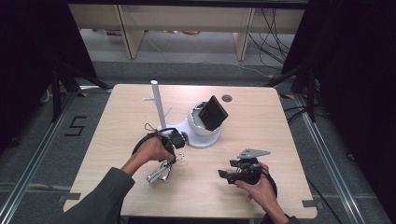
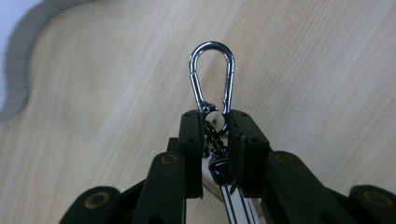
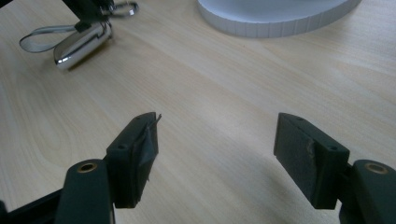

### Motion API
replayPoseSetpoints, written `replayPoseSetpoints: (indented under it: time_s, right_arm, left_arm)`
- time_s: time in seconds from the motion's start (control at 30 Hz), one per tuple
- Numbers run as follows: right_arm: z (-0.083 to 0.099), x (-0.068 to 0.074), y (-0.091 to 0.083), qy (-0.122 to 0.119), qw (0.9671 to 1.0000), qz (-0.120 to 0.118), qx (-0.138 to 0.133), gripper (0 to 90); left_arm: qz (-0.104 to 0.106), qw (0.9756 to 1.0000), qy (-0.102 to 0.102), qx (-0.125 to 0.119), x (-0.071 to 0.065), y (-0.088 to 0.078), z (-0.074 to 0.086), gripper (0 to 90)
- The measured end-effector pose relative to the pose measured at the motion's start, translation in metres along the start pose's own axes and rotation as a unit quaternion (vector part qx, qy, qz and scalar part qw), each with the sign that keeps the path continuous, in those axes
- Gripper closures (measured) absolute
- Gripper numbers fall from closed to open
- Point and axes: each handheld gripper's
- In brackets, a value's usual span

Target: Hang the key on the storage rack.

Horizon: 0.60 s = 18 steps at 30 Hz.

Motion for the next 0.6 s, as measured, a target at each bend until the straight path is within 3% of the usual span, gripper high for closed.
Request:
replayPoseSetpoints:
  time_s: [0.33, 0.43, 0.5, 0.53, 0.6]
  right_arm:
    - [0.0, -0.001, 0.001, 0.002, 1.0, 0.0, 0.001, 31.7]
    - [0.0, -0.001, 0.001, 0.004, 1.0, -0.001, 0.001, 31.7]
    - [0.0, 0.001, 0.0, 0.02, 0.9998, -0.001, 0.005, 31.7]
    - [0.0, -0.002, 0.001, 0.005, 1.0, 0.0, 0.001, 31.7]
    - [0.0, -0.002, 0.002, 0.007, 0.9999, -0.009, -0.004, 31.7]
  left_arm:
    - [-0.031, 0.9986, -0.033, -0.027, 0.021, -0.053, 0.03, 75.3]
    - [-0.042, 0.9981, -0.04, -0.021, 0.026, -0.068, 0.038, 75.3]
    - [-0.046, 0.9971, -0.051, -0.032, 0.03, -0.076, 0.042, 75.3]
    - [-0.048, 0.9971, -0.052, -0.027, 0.032, -0.08, 0.043, 75.3]
    - [-0.052, 0.9964, -0.059, -0.031, 0.035, -0.086, 0.046, 75.3]
Point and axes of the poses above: each handheld gripper's, and its own axes: y roughly forward along the jaws, z roughly out of its underside, x roughly to its left, and after that the axes turned 2 degrees about y, right-handed
